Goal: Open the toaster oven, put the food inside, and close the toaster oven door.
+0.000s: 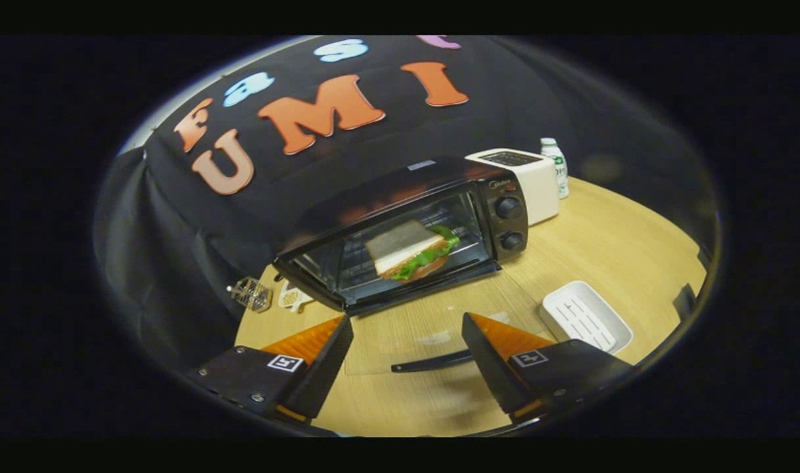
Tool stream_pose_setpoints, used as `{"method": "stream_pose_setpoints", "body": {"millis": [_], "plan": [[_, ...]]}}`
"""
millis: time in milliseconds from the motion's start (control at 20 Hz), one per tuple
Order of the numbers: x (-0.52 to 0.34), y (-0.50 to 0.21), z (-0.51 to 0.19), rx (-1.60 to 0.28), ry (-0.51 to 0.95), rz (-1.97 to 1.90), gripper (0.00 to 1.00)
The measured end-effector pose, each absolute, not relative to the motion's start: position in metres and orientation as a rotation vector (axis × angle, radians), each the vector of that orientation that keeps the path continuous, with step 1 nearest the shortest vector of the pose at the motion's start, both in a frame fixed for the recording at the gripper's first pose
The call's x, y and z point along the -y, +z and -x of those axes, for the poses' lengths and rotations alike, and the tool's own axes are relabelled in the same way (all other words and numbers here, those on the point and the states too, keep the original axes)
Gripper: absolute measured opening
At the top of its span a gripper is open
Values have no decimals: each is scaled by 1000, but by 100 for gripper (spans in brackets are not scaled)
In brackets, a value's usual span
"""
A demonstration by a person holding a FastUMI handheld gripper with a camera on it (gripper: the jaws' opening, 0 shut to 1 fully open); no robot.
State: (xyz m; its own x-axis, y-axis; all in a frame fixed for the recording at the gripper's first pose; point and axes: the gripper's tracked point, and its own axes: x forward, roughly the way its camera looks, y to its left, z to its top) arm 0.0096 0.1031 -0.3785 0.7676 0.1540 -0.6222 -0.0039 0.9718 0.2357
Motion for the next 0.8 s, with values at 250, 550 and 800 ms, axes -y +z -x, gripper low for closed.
{"method": "stream_pose_setpoints", "body": {"millis": [250, 550, 800], "plan": [[-96, -401, 25, -693, 117, -38, 99], [-93, -457, 49, -771, 141, 47, 99], [-95, -491, 41, -802, 149, 81, 99]]}}
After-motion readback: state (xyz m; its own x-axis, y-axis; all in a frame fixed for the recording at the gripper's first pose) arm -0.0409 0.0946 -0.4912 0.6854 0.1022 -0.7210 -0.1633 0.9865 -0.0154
